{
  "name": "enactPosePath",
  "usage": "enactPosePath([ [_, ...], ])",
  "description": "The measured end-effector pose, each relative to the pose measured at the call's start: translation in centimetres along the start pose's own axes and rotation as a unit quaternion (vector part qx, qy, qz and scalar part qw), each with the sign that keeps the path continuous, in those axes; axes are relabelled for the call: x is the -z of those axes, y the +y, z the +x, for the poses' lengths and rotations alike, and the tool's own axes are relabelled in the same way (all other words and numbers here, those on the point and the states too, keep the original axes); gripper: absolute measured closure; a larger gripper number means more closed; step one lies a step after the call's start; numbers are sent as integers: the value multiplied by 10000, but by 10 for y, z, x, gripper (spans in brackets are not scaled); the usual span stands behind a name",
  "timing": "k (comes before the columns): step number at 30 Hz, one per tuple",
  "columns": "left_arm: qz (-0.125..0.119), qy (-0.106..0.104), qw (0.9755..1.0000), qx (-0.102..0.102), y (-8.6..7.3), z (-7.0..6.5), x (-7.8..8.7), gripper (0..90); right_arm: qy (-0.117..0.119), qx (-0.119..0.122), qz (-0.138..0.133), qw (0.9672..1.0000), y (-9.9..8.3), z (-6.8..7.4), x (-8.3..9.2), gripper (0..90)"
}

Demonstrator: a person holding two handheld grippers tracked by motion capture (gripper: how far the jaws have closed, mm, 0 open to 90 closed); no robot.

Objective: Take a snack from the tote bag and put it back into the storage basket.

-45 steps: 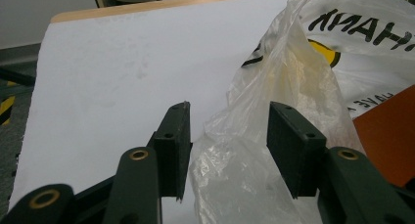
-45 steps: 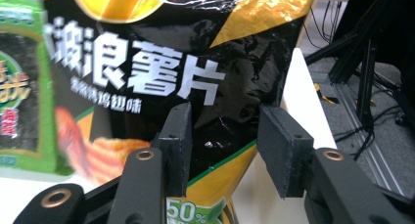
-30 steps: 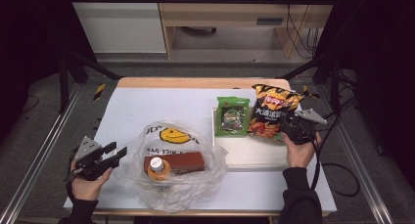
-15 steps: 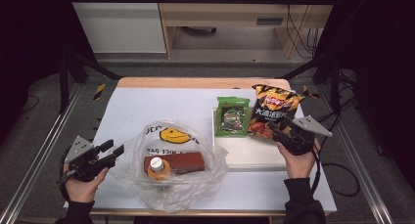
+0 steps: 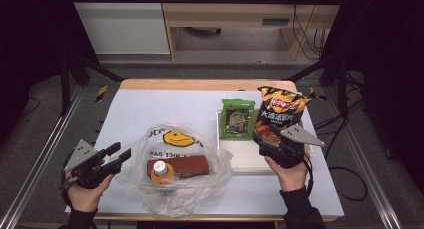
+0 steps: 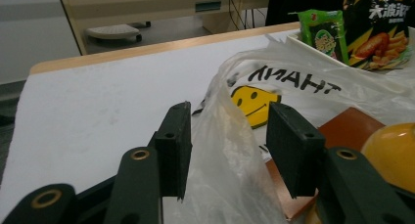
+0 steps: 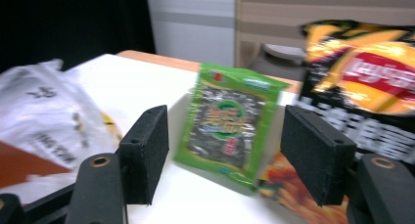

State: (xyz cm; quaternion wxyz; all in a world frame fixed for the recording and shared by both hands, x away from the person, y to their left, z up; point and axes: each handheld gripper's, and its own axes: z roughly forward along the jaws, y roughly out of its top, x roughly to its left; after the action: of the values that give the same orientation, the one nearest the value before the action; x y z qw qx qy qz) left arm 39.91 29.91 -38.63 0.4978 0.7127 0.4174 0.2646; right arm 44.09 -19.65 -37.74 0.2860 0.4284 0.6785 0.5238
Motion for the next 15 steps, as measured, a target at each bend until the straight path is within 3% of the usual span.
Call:
enactPosePath([
  [7,72,-128,9999,-83,0,-11,-4,516,498,124,-37,9987,5,28,-3,377],
  [11,155,-196,9996,-125,-2,-16,-8,518,905,159,26,9958,7,46,-8,429],
  [15,230,-223,9994,-133,-5,-17,-13,521,1163,307,99,9927,8,63,-15,473],
])
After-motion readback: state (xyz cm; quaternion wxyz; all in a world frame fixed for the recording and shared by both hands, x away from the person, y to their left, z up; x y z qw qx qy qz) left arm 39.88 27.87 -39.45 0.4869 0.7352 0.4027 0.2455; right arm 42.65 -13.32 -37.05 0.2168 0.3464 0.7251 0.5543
